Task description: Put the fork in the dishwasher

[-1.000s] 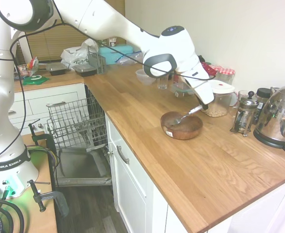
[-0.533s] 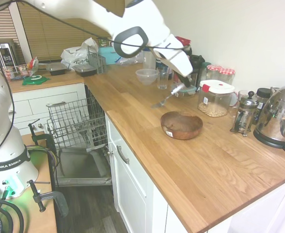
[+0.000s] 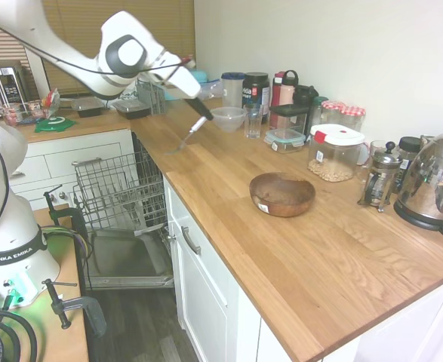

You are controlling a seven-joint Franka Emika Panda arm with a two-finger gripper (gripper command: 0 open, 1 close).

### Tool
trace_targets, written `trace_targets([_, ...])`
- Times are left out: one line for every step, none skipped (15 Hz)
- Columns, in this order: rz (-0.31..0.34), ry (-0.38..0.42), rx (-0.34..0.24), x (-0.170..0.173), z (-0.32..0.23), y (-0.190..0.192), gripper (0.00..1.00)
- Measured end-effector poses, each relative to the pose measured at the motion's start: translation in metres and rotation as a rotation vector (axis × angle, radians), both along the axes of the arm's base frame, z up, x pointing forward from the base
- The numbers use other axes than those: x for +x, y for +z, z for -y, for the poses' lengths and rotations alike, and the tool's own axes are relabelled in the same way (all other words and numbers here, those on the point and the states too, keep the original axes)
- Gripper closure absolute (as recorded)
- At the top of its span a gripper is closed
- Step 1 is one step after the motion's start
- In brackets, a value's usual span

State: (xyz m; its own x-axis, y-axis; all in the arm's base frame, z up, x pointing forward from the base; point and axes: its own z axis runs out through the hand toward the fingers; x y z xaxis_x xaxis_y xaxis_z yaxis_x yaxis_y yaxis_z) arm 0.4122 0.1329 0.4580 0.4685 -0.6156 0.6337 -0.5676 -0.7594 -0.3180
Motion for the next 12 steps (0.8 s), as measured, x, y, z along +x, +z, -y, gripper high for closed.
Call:
trace_targets([0.003, 0.004, -0.026, -0.023, -0.037, -0.013, 1.00])
trace_targets([0.012, 0.018, -0.058, -0.048, -0.077, -0.029, 1.00])
trace_targets([0.024, 0.033, -0.087, -0.073, -0.112, -0.047, 1.00])
trace_targets([0.036, 0.045, -0.112, -0.095, -0.142, -0.066, 1.00])
trace_targets([0.046, 0.058, -0.134, -0.115, -0.167, -0.088, 1.00])
trace_targets([0.054, 0.072, -0.157, -0.131, -0.187, -0.108, 1.00])
trace_targets([0.059, 0.080, -0.176, -0.140, -0.203, -0.124, 1.00])
trace_targets([0.058, 0.090, -0.195, -0.144, -0.217, -0.138, 1.00])
trace_targets([0.053, 0.100, -0.214, -0.144, -0.231, -0.149, 1.00])
trace_targets([0.043, 0.111, -0.230, -0.142, -0.246, -0.162, 1.00])
trace_targets([0.025, 0.117, -0.235, -0.142, -0.260, -0.175, 1.00])
trace_targets([-0.003, 0.124, -0.242, -0.145, -0.273, -0.190, 1.00])
